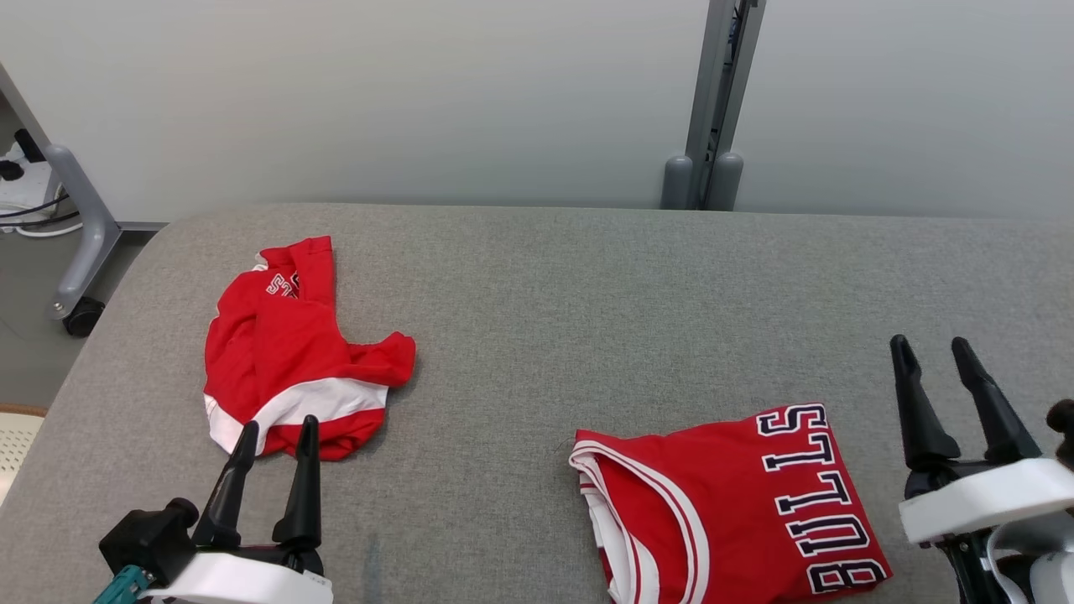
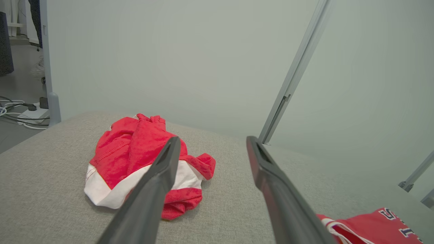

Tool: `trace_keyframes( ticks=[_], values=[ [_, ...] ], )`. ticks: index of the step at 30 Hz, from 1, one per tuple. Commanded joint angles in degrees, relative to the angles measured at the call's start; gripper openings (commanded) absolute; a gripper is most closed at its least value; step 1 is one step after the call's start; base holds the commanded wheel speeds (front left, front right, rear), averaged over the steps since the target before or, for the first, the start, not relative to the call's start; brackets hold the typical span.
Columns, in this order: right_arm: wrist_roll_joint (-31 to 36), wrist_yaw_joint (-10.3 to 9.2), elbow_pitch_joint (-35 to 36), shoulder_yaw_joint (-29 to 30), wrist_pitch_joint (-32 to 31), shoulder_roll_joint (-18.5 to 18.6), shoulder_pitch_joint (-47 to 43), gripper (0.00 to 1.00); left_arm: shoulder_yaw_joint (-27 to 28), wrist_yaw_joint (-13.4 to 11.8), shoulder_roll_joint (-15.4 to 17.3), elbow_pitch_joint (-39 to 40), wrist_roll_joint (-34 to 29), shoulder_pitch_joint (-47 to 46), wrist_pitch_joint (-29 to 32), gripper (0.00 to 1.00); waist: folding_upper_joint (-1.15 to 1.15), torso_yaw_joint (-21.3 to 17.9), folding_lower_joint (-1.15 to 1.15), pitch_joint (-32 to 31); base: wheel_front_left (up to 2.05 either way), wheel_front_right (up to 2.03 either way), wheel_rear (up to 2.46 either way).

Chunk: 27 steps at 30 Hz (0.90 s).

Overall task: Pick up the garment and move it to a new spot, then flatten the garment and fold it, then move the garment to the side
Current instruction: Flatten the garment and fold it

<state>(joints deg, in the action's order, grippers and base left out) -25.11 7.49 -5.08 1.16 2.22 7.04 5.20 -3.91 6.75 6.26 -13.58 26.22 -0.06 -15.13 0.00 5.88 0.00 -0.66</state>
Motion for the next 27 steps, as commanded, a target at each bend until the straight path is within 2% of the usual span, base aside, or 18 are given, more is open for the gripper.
trace_keyframes(
  ticks=[1, 5, 9, 16, 27],
  values=[
    [0.55, 0.01, 0.86, 0.80, 2.56, 0.38, -1.30, 1.00, 0.67, 0.16, -0.10, 0.52, -0.67, 0.23, -0.03, 1.00, 0.00, -0.01, 0.00, 0.04, 0.00, 0.00, 0.00],
    [3.24, 0.02, 0.81, 5.53, 9.66, -0.53, -5.60, 1.00, 2.00, 0.30, -0.80, 2.43, -0.95, 0.39, -0.02, 1.00, 0.00, 0.38, 0.00, 0.07, 0.00, 0.00, 0.00],
    [6.11, 0.02, 0.26, 5.87, 12.35, -1.01, -7.97, 1.00, 3.46, 0.42, -1.45, 4.17, -1.66, 1.13, -0.02, 1.00, 0.00, -0.34, 0.00, 0.32, 0.00, 0.00, 0.00],
    [9.65, 0.01, 2.63, 1.81, 13.06, -0.57, -7.90, 1.00, 5.31, 0.70, -2.32, 6.79, -4.67, 2.72, -0.02, 1.00, 0.00, -1.89, 0.00, 0.68, 0.00, 0.00, 0.00],
    [10.46, 0.01, -0.64, 2.17, 13.06, -1.88, -6.92, 1.00, 4.34, 0.81, -2.53, 6.16, -5.89, 2.35, -0.02, 1.00, 0.00, -2.61, 0.00, 0.54, 0.00, 0.00, 0.00]
  ],
)
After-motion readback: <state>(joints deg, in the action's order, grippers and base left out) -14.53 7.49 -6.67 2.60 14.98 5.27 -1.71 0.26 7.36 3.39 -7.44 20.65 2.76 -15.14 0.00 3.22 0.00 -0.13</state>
